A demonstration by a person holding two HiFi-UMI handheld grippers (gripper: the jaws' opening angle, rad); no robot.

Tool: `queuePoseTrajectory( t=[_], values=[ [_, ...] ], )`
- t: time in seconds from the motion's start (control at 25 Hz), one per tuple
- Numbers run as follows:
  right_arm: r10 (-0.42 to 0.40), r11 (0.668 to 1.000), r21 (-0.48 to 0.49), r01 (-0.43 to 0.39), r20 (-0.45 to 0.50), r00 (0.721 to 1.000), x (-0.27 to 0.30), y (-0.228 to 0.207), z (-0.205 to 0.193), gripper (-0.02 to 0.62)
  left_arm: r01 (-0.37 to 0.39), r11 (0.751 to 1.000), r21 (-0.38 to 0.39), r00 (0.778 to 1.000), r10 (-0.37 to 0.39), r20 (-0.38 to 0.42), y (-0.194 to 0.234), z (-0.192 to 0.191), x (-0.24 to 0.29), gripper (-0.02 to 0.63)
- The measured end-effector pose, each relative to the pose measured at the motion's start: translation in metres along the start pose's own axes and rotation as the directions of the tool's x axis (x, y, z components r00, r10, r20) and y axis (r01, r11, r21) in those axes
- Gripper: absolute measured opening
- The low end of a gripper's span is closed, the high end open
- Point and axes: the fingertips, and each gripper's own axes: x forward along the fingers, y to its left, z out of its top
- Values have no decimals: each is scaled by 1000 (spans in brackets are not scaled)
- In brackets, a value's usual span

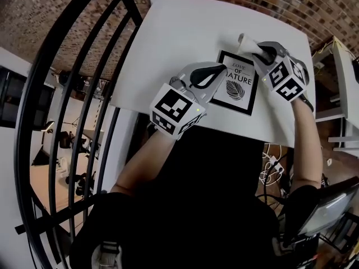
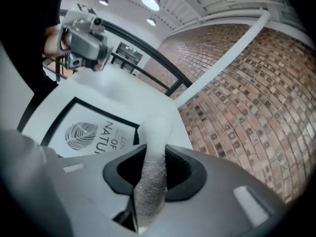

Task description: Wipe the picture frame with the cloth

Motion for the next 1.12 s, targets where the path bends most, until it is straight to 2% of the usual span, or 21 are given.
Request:
queuePoseTrajectory(
  t=[0.08,0.2,0.4,0.72,0.96,1.12],
  values=[
    [-16,998,-60,13,-59,998,10,5,-13,95,7,1000,-1,1000,-7,-7,-3,-3,1,3],
    [19,996,-88,-27,-89,996,15,27,-20,95,9,1000,0,1000,-9,-22,-6,-8,1,3],
    [104,992,-68,-107,-49,993,0,63,-9,95,0,1000,-9,999,0,-32,-3,-14,0,3],
    [228,971,-68,-228,-11,974,-30,112,8,95,-22,1000,-20,999,22,-43,2,-20,-5,3],
    [319,947,-59,-317,20,948,-56,146,24,95,-32,999,-25,999,31,-42,3,-19,-9,3],
    [395,919,-33,-394,53,917,-72,164,31,95,-40,999,-25,999,39,-33,-1,-15,-12,3]
  ],
)
